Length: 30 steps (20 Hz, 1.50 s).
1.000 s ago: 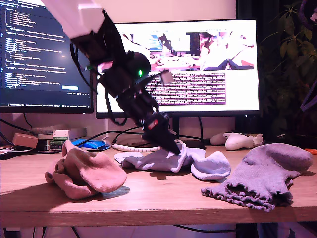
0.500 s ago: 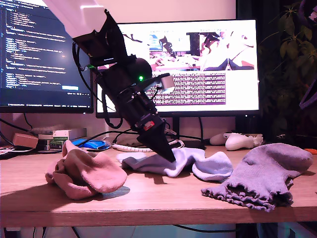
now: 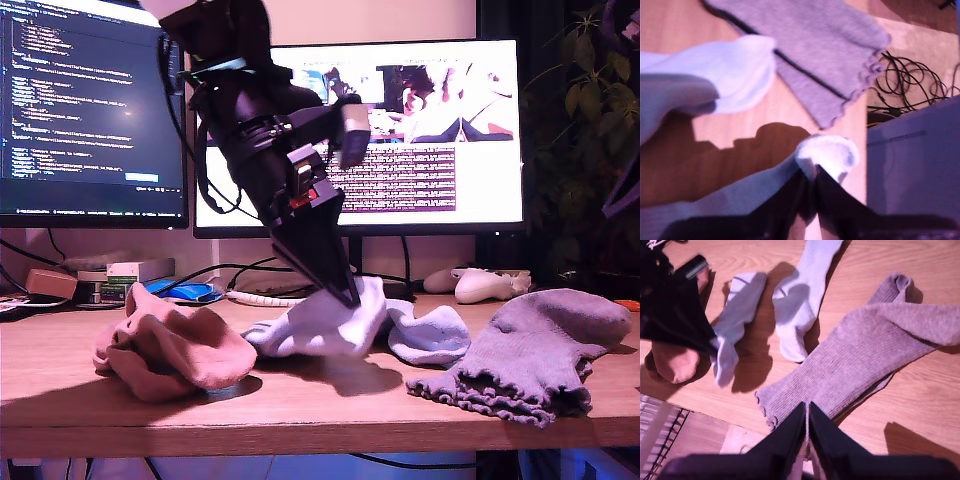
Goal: Pair up the socks based on colour and pattern, by placing them on top of one another
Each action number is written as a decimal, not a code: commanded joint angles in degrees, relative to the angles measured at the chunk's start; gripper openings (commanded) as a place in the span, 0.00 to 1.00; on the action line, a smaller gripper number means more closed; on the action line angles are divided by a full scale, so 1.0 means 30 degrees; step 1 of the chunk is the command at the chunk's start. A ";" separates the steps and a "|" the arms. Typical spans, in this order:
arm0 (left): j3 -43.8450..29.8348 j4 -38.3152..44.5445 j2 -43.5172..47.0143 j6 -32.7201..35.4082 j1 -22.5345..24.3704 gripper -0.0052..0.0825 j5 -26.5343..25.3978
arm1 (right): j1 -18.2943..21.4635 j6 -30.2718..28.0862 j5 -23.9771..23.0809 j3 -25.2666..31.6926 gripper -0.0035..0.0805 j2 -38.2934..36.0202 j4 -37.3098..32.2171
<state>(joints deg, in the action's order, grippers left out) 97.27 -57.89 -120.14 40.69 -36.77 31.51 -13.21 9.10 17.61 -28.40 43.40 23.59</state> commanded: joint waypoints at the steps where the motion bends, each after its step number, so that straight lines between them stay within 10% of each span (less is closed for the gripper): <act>1: -0.0138 -0.0153 -0.0087 -0.0066 -0.0131 0.08 0.0335 | -0.0058 0.0015 0.0095 -0.0197 0.03 0.0102 -0.0168; 5: -0.0138 0.1268 -0.0087 -0.0058 -0.0197 0.53 0.0306 | -0.0058 0.0051 0.0328 -0.0197 0.03 0.0102 -0.0138; 30: 0.0138 0.8765 -0.2718 0.9806 -0.0401 0.52 -0.3286 | -0.0058 0.0051 0.0590 -0.0197 0.03 0.0102 -0.0175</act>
<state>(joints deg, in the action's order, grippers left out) 97.51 -31.66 -125.56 69.43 -37.78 21.58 -13.21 9.13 19.14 -28.40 43.40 23.59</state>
